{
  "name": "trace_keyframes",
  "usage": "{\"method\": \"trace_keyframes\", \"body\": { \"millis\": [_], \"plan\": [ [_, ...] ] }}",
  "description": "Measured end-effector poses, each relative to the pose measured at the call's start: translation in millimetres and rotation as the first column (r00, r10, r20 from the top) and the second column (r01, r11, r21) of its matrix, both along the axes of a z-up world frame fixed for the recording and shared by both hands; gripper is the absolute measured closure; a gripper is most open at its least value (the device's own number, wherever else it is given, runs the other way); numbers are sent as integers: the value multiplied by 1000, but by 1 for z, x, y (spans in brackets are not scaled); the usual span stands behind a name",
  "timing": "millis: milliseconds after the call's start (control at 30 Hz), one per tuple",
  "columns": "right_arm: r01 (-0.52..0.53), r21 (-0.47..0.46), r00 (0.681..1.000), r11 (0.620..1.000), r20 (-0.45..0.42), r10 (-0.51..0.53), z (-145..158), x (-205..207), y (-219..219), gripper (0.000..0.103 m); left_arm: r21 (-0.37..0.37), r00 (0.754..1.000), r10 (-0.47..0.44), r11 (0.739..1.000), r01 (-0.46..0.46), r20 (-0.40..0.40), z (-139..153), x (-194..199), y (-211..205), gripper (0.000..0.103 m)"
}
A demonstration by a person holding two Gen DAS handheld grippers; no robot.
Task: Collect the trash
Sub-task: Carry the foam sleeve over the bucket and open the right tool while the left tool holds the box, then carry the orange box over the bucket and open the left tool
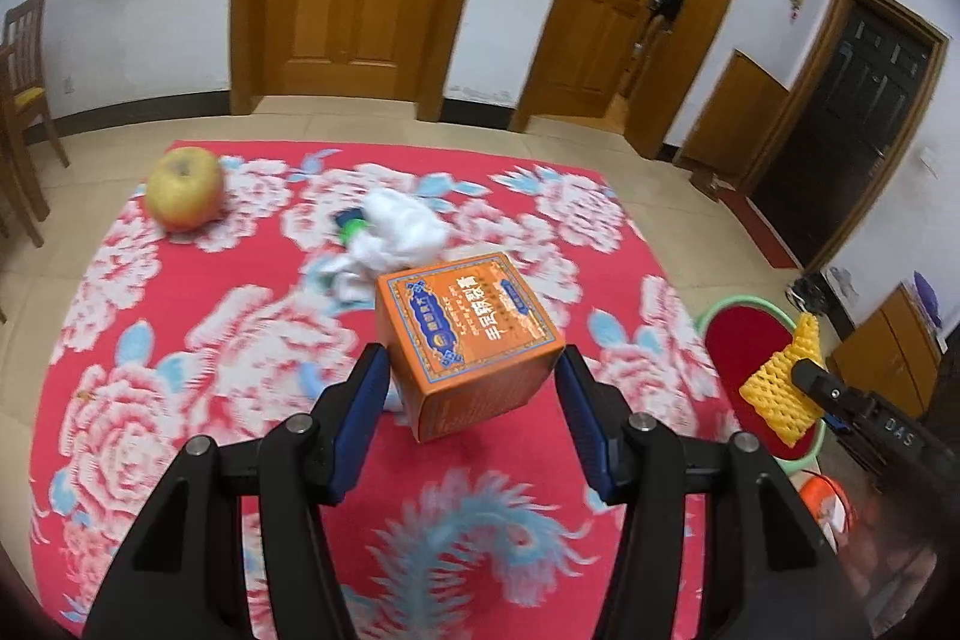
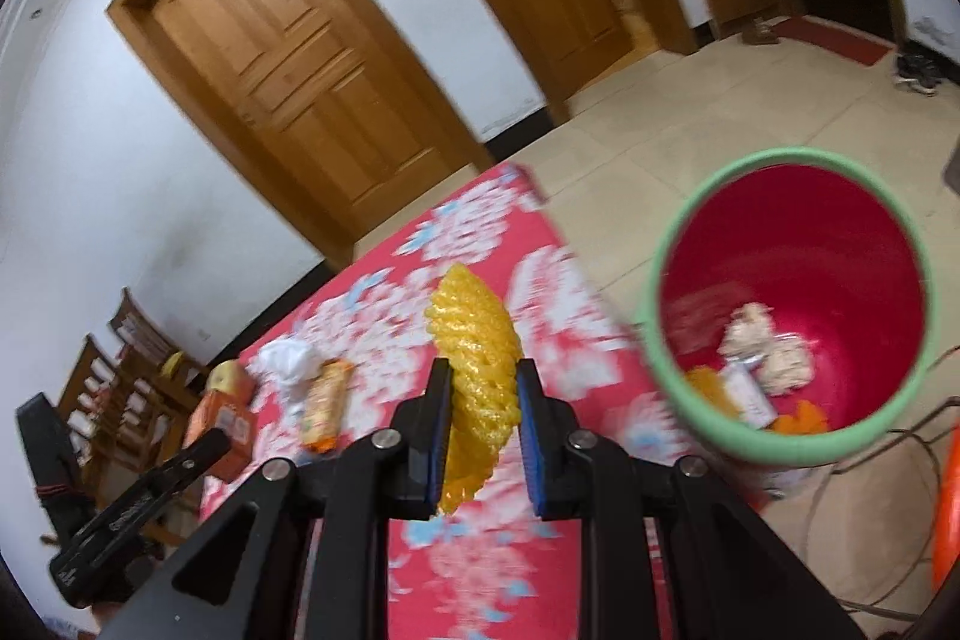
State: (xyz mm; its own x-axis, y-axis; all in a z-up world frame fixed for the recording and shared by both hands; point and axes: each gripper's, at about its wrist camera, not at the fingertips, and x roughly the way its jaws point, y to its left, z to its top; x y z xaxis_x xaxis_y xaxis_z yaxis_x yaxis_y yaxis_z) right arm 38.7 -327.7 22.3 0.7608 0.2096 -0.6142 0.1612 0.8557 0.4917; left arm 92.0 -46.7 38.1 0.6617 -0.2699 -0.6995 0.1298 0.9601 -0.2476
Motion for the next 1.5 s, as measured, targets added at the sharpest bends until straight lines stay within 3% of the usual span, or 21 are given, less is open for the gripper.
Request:
{"method": "trace_keyframes", "body": {
  "millis": [167,467,800,1067,1300,1500],
  "plan": [
    [79,-53,997,995,-11,-80,-4,-14,-39,80,9,999,-51,999,51,-6,0,-1,-41,46],
    [122,-96,990,988,-59,-128,-27,-15,-96,80,38,993,-114,993,115,-23,-3,-5,-104,46],
    [169,-77,979,983,-98,-176,-49,-14,-138,77,52,987,-152,987,155,-48,-16,-1,-150,46],
    [198,18,976,980,-92,-196,-59,-24,-163,60,68,979,-197,977,201,-55,-23,1,-176,46],
    [212,15,972,977,-106,-209,-59,-24,-169,48,58,967,-243,967,247,-69,-29,10,-198,46],
    [236,3,969,972,-74,-235,-49,-35,-174,48,57,952,-295,952,300,-76,-34,15,-220,46]
  ]
}}
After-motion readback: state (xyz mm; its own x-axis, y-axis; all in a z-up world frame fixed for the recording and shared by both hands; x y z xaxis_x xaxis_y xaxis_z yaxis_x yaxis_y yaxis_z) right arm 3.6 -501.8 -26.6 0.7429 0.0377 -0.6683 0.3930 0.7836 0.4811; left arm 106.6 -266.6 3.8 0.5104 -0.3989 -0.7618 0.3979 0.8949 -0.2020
